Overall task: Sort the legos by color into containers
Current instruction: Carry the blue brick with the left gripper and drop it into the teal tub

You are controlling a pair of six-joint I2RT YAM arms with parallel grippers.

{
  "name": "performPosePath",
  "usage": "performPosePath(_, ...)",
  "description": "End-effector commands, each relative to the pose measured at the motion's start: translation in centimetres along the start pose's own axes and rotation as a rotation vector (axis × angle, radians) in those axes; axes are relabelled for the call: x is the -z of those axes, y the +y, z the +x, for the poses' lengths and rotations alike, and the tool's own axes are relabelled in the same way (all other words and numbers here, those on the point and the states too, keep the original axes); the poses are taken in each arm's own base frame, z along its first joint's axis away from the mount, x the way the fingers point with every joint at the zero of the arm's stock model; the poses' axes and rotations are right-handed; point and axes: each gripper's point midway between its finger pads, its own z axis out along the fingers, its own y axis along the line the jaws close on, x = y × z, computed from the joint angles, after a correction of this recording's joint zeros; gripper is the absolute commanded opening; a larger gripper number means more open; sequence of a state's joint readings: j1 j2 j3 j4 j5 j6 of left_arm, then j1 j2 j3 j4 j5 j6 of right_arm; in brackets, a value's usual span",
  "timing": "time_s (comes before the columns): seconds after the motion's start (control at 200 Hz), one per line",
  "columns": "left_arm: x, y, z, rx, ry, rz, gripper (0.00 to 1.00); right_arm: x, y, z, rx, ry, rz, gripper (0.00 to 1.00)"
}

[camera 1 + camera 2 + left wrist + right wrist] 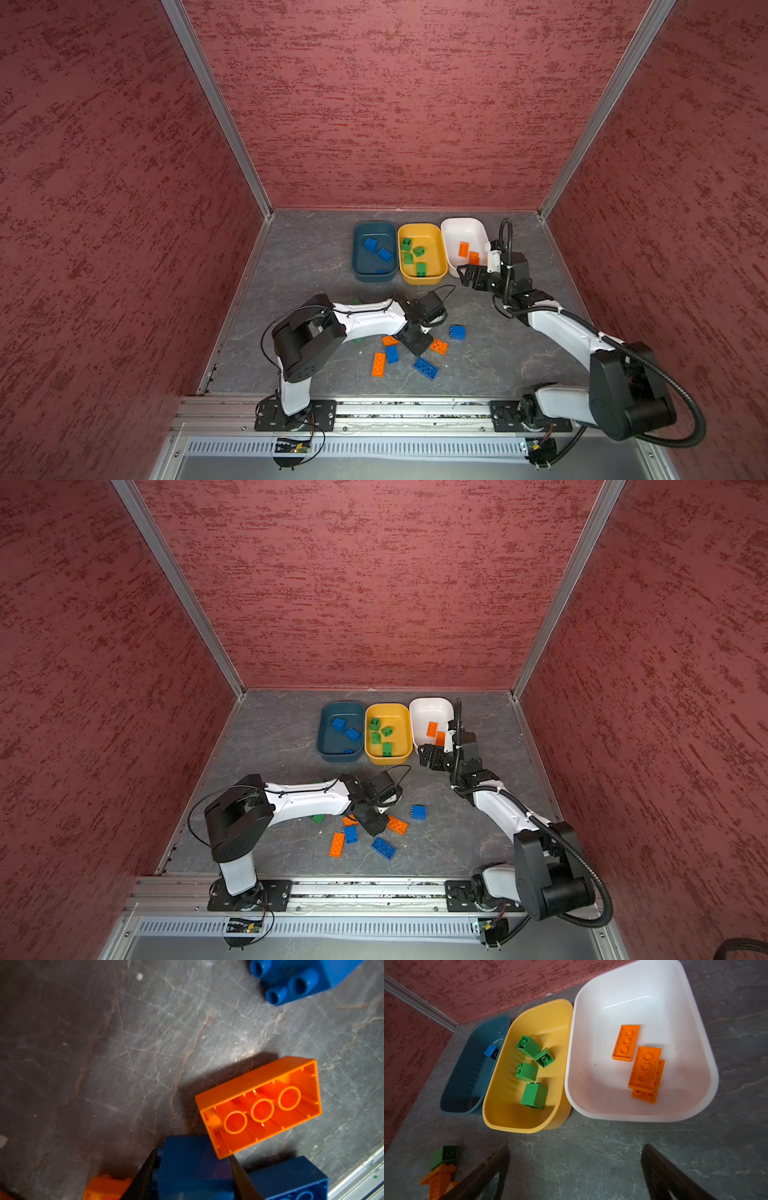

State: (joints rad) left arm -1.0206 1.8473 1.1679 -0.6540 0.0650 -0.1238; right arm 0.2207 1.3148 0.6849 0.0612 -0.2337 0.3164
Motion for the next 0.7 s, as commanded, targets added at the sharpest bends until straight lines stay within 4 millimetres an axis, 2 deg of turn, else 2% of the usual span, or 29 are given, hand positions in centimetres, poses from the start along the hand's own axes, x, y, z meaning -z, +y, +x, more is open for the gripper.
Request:
performPosePath(0.0, 0.0, 0.9, -0.9, 0.046, -0.045, -0.011, 0.35, 0.4, 2.9, 0.1, 0.089, 0.000, -0.125, 0.99)
performPosePath(0.14, 1.6, 1.6, -2.0, 0.127, -0.104, 0.037, 0.33, 0.1, 5.8, 2.4, 0.238, 0.044, -0.189, 0.99)
performPosePath(0.311, 4.0, 4.3, -3.5, 0.268, -0.205, 0.041, 0.31, -0.2, 7.5, 2.9, 0.256, 0.031, -0.212, 0.99)
performPosePath(0.566, 9.6, 10.7, -5.9, 0.446, -0.353, -0.026, 0.31, -0.8, 7.3, 1.9, 0.220, -0.022, -0.165, 0.99)
performPosePath(0.691, 11.8, 14.9, -7.0, 0.491, -0.421, -0.137, 0.33, -1.0, 6.5, 1.5, 0.209, -0.034, -0.115, 0.99)
